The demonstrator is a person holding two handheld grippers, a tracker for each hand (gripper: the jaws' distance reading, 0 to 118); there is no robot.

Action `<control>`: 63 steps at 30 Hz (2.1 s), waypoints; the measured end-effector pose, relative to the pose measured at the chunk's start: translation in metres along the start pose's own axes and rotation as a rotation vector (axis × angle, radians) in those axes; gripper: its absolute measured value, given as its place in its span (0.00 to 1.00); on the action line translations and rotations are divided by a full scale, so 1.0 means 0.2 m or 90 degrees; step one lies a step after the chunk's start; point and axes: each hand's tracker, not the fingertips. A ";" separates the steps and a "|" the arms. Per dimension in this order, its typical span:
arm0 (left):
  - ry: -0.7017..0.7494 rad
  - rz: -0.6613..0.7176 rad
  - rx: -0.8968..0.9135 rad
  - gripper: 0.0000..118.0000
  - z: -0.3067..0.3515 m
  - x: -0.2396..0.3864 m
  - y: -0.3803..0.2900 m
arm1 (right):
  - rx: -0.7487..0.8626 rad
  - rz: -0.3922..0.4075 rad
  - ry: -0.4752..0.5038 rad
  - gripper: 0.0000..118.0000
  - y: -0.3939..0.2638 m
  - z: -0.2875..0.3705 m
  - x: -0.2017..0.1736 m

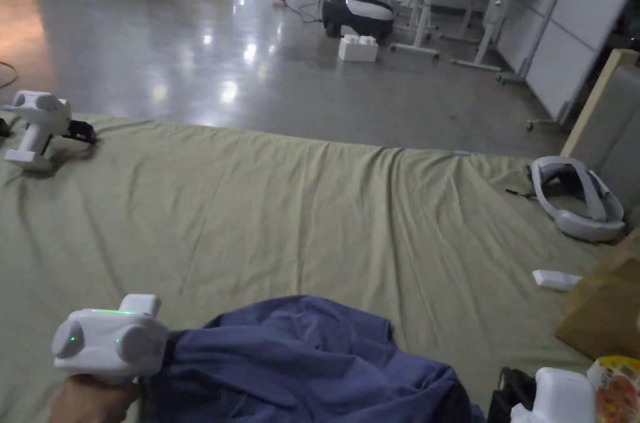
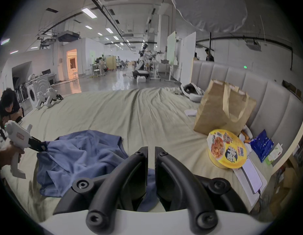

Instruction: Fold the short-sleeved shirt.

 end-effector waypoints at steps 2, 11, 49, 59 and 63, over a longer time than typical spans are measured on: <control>-0.007 0.011 0.004 0.11 -0.03 -0.03 0.02 | -0.036 -0.009 -0.008 0.12 -0.01 -0.06 0.06; -0.100 0.071 0.112 0.08 0.30 -0.06 -0.04 | -0.218 0.034 0.012 0.64 -0.12 -0.45 0.20; -0.065 0.014 0.333 0.08 1.18 -0.26 0.14 | 0.073 0.078 0.052 0.06 0.68 0.07 0.06; -0.016 0.050 0.415 0.08 1.54 -0.51 0.52 | 0.184 0.108 0.013 0.06 1.28 0.13 -0.05; 0.011 0.054 0.440 0.08 1.61 -0.58 0.67 | 0.206 0.109 0.002 0.06 1.48 0.11 -0.09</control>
